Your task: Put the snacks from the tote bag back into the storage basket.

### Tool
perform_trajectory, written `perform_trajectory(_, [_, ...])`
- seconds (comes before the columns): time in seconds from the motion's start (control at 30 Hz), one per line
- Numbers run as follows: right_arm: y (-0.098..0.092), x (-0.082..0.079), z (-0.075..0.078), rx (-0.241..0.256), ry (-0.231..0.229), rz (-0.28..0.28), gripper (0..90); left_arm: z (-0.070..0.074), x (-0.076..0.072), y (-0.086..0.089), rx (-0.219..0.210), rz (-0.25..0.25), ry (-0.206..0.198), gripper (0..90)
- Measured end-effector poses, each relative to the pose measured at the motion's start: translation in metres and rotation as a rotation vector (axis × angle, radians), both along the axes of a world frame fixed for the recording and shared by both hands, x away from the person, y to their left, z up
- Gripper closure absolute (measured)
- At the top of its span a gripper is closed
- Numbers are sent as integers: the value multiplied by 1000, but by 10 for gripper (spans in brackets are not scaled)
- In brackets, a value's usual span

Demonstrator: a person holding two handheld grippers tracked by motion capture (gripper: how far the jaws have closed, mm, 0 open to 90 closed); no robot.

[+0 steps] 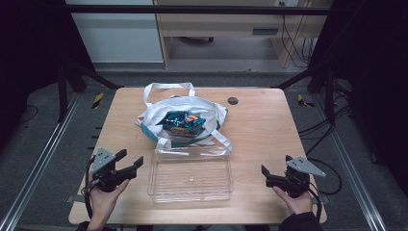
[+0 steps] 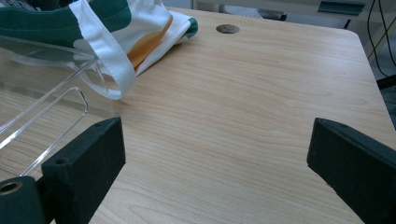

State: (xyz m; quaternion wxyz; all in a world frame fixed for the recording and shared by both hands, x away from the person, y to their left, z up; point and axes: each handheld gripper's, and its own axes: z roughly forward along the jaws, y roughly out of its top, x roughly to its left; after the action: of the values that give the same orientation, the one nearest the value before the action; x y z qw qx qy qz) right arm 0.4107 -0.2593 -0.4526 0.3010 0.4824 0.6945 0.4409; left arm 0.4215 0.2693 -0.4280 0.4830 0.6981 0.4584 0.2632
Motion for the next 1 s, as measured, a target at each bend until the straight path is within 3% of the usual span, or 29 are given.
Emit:
perform_trajectory(0.23, [-1, 0, 0, 2, 3, -6, 46, 6, 4, -3, 4, -13, -3, 280])
perform_trajectory(0.53, [1, 0, 0, 1, 3, -11, 47, 23, 12, -4, 5, -20, -40, 282])
perform_trajectory(1.0, [2, 2, 0, -7, 2, -10, 46, 47, 32, -8, -29, -29, -73, 284])
